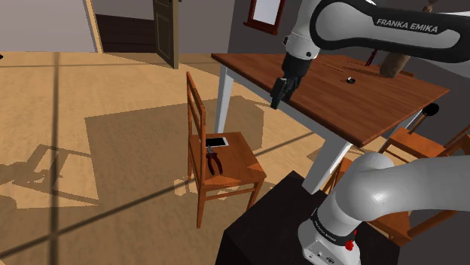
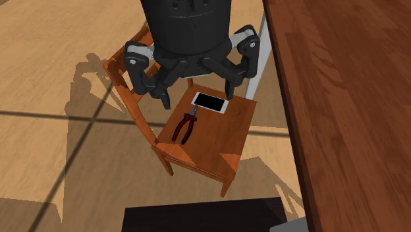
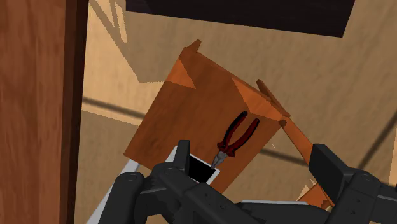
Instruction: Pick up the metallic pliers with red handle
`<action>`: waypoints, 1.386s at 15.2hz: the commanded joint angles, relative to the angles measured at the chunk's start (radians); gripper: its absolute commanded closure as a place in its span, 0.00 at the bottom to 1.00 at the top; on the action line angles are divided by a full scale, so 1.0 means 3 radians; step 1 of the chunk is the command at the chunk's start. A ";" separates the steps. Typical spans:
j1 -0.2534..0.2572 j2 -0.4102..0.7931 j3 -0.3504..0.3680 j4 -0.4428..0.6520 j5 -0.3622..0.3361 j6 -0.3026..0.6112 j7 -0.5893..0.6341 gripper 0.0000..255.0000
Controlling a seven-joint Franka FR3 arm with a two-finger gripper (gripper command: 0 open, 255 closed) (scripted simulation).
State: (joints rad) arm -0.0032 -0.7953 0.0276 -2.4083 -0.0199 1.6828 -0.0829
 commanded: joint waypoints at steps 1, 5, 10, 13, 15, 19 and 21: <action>0.0000 0.0000 0.0000 0.0000 0.0000 0.0000 0.0000 0.00; 0.0004 0.0314 0.0027 -0.0166 0.0018 0.0463 0.0045 0.00; 0.0005 0.0807 0.0062 -0.0268 0.0031 0.1038 0.0102 0.00; 0.0004 0.1149 0.0083 -0.0270 0.0032 0.1370 0.0138 0.00; 0.0002 0.1391 0.0098 -0.0248 0.0028 0.1582 0.0163 0.00; -0.0004 0.1903 0.0124 -0.0144 0.0009 0.1973 0.0217 0.00; -0.0006 0.2168 0.0136 -0.0064 -0.0008 0.2150 0.0247 0.00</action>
State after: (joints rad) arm -0.0019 -0.1800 0.0708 -2.4388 -0.0195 2.3037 -0.0065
